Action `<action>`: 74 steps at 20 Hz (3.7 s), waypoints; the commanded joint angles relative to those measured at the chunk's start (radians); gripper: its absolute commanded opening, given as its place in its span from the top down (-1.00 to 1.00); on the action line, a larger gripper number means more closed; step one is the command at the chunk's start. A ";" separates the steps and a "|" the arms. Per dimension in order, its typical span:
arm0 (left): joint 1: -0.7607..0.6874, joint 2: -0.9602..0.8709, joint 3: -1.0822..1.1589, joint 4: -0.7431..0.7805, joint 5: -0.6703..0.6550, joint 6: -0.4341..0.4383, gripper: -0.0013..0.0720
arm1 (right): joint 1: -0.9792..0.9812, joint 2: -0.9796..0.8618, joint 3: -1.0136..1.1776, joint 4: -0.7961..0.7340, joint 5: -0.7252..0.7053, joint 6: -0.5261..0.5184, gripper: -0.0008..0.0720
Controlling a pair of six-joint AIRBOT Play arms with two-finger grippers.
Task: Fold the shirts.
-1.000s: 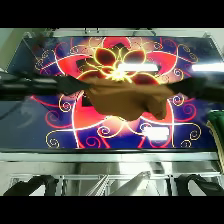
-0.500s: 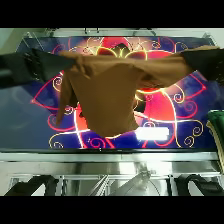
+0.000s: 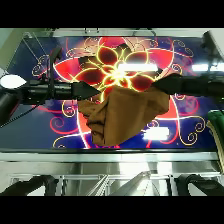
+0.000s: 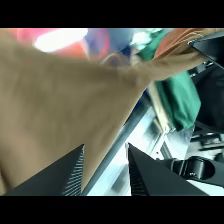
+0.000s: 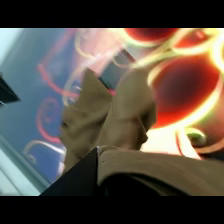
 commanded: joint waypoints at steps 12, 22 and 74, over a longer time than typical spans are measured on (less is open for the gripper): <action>0.205 -0.406 -0.079 0.011 -0.029 0.005 0.17 | 0.005 -0.193 -0.002 -0.357 0.009 0.148 0.93; 0.038 -0.541 0.139 0.214 -0.019 -0.087 0.70 | 0.005 -0.193 -0.002 -0.357 0.008 0.147 0.93; 0.653 -0.336 0.096 0.506 -0.373 -0.148 -0.62 | 0.007 -0.212 -0.195 -0.215 0.190 -0.076 -0.56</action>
